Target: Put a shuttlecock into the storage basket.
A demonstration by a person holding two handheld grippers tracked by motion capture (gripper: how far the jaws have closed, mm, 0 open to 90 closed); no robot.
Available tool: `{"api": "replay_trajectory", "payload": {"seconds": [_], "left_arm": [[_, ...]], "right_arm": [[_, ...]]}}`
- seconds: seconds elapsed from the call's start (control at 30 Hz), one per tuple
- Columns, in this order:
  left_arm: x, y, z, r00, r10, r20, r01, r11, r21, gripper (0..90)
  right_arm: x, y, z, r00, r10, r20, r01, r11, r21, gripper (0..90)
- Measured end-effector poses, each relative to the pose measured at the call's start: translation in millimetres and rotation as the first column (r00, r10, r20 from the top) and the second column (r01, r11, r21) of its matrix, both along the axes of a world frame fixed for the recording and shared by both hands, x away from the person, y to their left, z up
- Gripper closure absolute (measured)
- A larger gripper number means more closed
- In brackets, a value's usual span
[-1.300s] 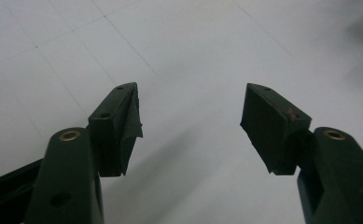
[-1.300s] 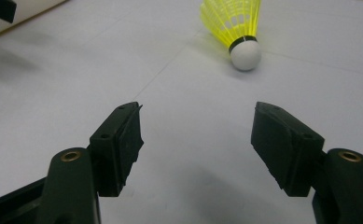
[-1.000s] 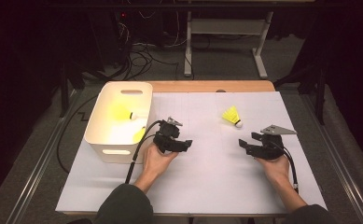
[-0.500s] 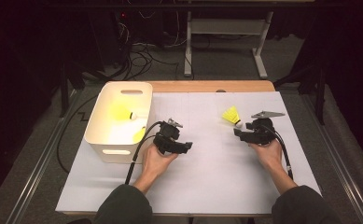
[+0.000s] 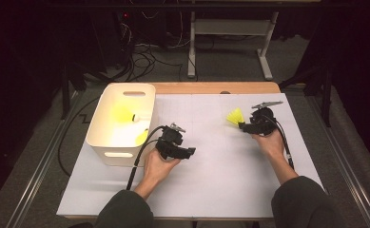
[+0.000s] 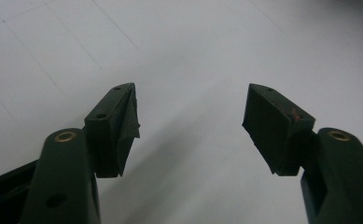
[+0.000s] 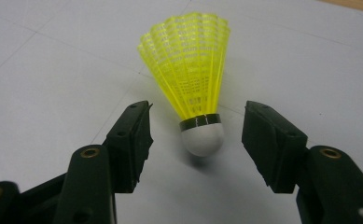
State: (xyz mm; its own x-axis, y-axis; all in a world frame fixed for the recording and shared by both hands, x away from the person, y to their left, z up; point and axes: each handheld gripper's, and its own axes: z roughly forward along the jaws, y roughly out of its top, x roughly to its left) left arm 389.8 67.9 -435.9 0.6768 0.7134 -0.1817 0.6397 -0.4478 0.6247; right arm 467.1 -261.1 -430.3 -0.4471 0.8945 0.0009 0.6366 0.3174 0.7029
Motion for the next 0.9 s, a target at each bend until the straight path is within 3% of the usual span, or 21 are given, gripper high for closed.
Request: {"api": "replay_trajectory", "payload": {"seconds": [0.3,0.63,0.9], "left_arm": [[-2.3,1.7,-1.8,1.0,0.0,0.003,0.0,1.0,0.009,35.5],[-2.7,2.6,-4.0,0.9999,-0.006,-0.008,0.006,0.9991,0.042,35.6],[-3.2,3.0,-4.7,1.0,0.0,-0.004,0.0,0.999,0.045,35.5]], "right_arm": [[9.8,1.1,-15.0,0.9989,0.0,-0.047,-0.001,1.0,-0.01,46.1],[14.1,3.9,-21.3,0.9988,-0.01,-0.047,0.008,0.999,-0.04,49.5],[13.0,7.0,-22.7,0.9995,0.001,-0.032,-0.004,0.997,-0.076,56.2]]}}
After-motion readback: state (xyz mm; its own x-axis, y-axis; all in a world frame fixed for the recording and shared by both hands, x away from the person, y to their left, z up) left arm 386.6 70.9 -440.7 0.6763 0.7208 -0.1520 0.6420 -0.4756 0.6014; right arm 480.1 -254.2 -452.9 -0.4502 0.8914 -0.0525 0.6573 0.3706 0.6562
